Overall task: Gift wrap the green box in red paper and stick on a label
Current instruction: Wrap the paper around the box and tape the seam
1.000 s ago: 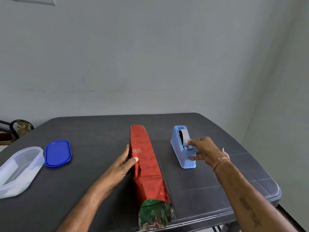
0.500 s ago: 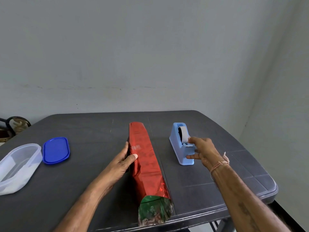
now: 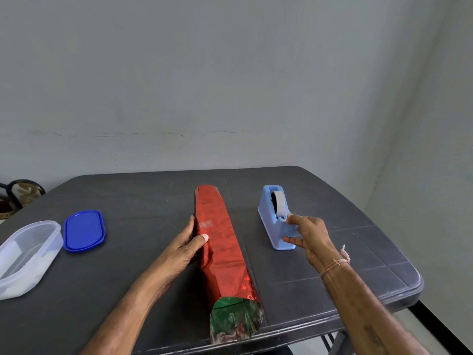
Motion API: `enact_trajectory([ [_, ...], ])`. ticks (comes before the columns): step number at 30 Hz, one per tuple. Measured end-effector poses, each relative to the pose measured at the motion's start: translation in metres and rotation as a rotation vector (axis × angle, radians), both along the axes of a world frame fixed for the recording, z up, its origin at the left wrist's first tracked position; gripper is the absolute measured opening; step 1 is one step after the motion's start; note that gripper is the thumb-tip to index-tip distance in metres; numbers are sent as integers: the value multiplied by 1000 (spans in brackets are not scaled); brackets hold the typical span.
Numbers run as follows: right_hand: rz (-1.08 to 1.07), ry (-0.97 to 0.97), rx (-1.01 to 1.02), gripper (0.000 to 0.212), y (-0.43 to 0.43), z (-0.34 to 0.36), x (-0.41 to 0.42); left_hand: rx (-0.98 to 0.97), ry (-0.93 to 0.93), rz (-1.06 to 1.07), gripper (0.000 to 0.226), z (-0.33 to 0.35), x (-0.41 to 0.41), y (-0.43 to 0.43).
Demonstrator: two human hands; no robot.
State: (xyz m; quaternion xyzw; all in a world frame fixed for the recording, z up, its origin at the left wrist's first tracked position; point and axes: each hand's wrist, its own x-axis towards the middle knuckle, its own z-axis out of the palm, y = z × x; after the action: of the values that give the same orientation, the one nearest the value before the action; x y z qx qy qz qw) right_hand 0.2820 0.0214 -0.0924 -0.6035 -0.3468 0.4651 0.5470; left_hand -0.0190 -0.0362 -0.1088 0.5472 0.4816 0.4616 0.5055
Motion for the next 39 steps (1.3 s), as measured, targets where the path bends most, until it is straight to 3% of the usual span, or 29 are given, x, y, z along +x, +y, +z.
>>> enact_trajectory([
  [29, -15, 197, 145, 19, -13, -48, 0, -43, 51, 51, 72, 12, 6, -8],
  [39, -30, 162, 175, 16, -6, -66, -3, -35, 57, 47, 71, 8, 5, -6],
])
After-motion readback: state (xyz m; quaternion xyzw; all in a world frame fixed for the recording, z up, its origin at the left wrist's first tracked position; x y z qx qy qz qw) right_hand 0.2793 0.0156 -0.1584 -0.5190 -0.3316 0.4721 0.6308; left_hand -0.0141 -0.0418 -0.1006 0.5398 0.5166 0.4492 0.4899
